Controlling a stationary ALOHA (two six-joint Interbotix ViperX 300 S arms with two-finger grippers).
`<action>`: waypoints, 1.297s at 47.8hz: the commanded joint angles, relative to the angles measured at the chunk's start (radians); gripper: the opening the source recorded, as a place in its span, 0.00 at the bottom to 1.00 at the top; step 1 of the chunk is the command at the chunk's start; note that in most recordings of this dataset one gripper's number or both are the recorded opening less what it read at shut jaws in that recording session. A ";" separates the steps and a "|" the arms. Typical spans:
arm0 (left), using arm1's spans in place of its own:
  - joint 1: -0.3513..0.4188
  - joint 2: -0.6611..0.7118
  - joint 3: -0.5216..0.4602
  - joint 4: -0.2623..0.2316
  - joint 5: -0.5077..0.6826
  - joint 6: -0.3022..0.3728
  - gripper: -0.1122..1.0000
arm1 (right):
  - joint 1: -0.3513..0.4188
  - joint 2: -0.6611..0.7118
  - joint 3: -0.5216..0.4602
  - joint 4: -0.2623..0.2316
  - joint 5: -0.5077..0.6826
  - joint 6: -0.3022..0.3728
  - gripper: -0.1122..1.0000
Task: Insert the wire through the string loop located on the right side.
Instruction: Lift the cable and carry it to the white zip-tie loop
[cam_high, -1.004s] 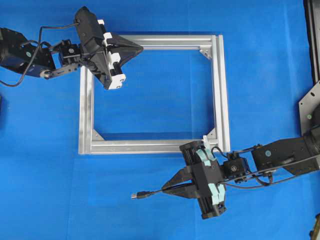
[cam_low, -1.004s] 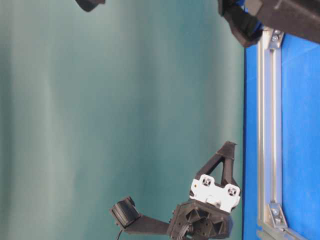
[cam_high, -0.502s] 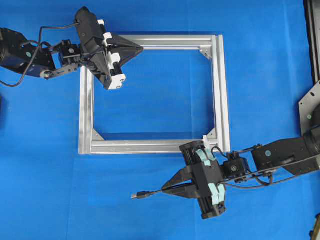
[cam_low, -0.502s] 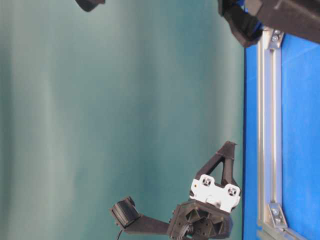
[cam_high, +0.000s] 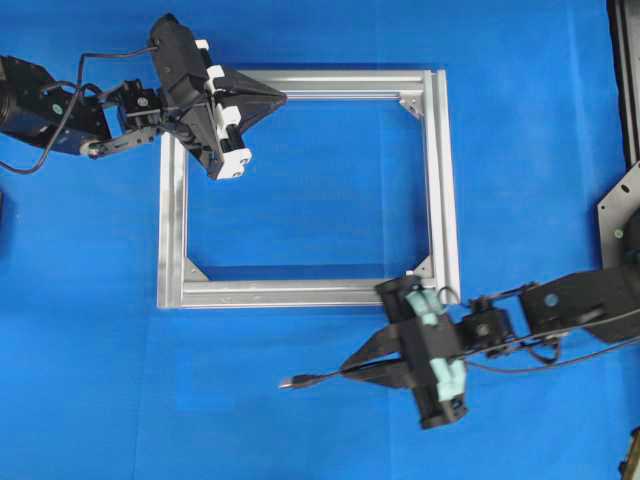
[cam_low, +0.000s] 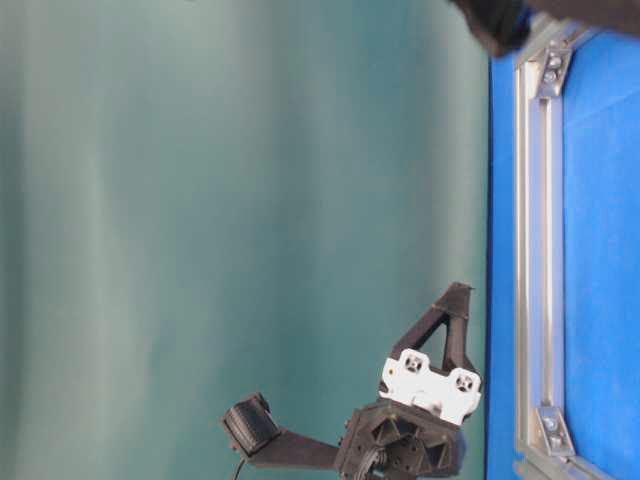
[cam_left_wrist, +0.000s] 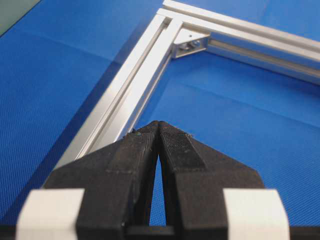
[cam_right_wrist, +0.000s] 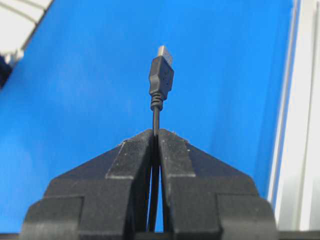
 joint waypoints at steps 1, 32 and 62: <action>-0.002 -0.031 -0.008 0.003 -0.011 0.000 0.10 | 0.011 -0.064 0.040 0.003 -0.006 0.002 0.09; -0.002 -0.040 0.008 0.003 -0.020 -0.002 0.10 | 0.038 -0.574 0.449 0.026 0.179 0.006 0.09; -0.006 -0.040 0.014 0.003 -0.029 -0.002 0.10 | -0.035 -0.641 0.508 0.025 0.193 0.000 0.09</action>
